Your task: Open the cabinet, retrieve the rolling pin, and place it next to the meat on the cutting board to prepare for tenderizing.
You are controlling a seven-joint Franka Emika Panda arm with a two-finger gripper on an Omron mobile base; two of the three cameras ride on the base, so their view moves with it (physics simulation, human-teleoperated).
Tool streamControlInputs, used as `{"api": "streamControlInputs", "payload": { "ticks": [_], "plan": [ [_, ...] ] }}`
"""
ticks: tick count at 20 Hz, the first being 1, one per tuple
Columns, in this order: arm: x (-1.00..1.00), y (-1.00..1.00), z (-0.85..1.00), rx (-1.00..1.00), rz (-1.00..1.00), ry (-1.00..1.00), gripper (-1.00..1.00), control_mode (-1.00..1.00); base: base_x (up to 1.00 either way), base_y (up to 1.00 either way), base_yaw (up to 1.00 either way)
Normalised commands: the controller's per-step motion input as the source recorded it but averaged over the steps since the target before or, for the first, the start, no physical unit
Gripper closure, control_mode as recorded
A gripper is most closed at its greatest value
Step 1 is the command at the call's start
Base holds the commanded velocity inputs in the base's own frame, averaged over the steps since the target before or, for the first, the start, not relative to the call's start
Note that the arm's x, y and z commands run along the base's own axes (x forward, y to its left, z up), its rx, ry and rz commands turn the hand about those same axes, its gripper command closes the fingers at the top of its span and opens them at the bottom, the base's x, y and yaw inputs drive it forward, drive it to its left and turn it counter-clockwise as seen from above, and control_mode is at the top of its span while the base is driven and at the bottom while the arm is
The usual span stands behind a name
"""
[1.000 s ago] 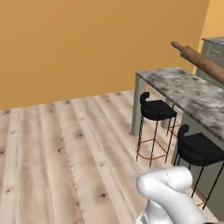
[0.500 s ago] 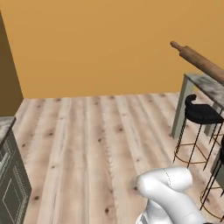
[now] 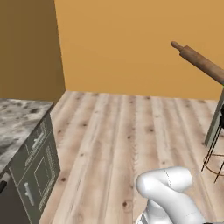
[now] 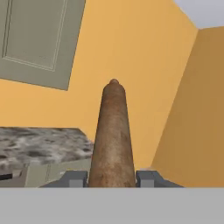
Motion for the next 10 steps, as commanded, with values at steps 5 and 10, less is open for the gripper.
{"api": "streamControlInputs", "payload": {
  "ticks": [5, 10],
  "plan": [
    [0.00, 0.00, 0.00, 0.00, 0.00, 0.00, 1.00, 1.00, -0.20, 0.20, 0.42],
    [0.00, 0.00, 0.00, 0.00, 0.00, 0.00, 1.00, 1.00, -0.14, 0.19, 0.42]
  ]
}}
